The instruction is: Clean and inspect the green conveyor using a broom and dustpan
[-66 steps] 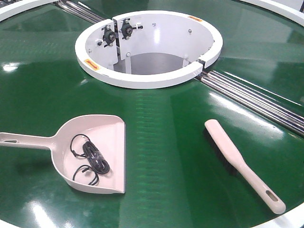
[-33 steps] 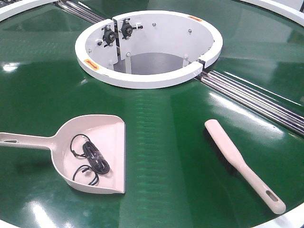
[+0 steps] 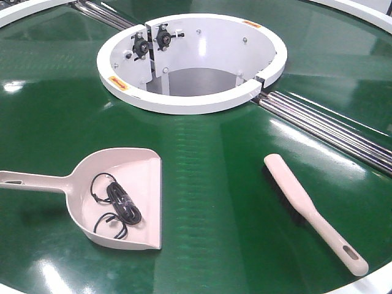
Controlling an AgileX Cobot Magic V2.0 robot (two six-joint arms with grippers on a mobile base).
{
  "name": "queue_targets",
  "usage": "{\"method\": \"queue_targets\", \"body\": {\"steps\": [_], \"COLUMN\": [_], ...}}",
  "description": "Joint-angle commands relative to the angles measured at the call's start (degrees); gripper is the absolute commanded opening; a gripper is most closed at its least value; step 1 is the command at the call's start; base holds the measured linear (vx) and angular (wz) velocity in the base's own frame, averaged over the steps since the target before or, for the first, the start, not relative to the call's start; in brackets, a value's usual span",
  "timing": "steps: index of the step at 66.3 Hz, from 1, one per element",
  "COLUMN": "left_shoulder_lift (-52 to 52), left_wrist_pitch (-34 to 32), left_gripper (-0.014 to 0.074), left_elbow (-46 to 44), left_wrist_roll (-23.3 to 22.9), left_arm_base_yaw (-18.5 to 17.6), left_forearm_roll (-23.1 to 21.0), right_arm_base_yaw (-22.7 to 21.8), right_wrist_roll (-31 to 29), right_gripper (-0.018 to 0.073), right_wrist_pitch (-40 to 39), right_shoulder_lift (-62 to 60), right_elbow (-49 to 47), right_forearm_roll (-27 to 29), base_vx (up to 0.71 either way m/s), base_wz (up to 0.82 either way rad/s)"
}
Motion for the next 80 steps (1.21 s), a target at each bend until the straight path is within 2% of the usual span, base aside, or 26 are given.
{"method": "queue_targets", "body": {"steps": [1,6,17,30,39,44,80], "left_shoulder_lift": [-3.87,-8.3,-10.85,-10.9,-10.9,-10.9,-10.84], "left_wrist_pitch": [-7.95,-3.05,-0.95,-0.77,0.86,1.58,1.33], "left_gripper": [-0.0008,-0.0008,-0.0008,-0.0008,-0.0008,-0.0008,-0.0006], "left_elbow": [3.21,3.4,3.45,3.45,3.45,3.45,3.4], "left_wrist_roll": [-1.99,-2.36,-2.29,-2.54,-1.93,-1.86,-1.52], "left_arm_base_yaw": [-0.25,-0.25,0.96,9.8,13.1,13.97,13.98], "left_forearm_roll": [-0.15,-1.1,0.12,-1.56,-1.1,-1.1,-1.1], "right_arm_base_yaw": [0.09,0.09,0.09,0.09,0.09,0.09,0.09], "right_wrist_roll": [-0.1,-0.1,-0.1,-0.1,-0.1,-0.1,-0.1], "right_gripper": [-0.0008,-0.0008,-0.0009,-0.0009,-0.0009,-0.0009,-0.0009], "right_wrist_pitch": [-4.01,-4.01,-4.01,-3.96,-3.96,-3.96,-3.96], "right_shoulder_lift": [0.46,0.46,0.46,0.46,0.46,0.46,0.46], "right_elbow": [-1.57,-1.57,-1.57,-1.57,-1.57,-1.57,-1.57], "right_forearm_roll": [-0.39,-0.39,-0.39,-0.39,-0.39,-0.39,-0.39], "base_vx": [0.0,0.0,0.0,0.0,0.0,0.0,0.0], "base_wz": [0.0,0.0,0.0,0.0,0.0,0.0,0.0]}}
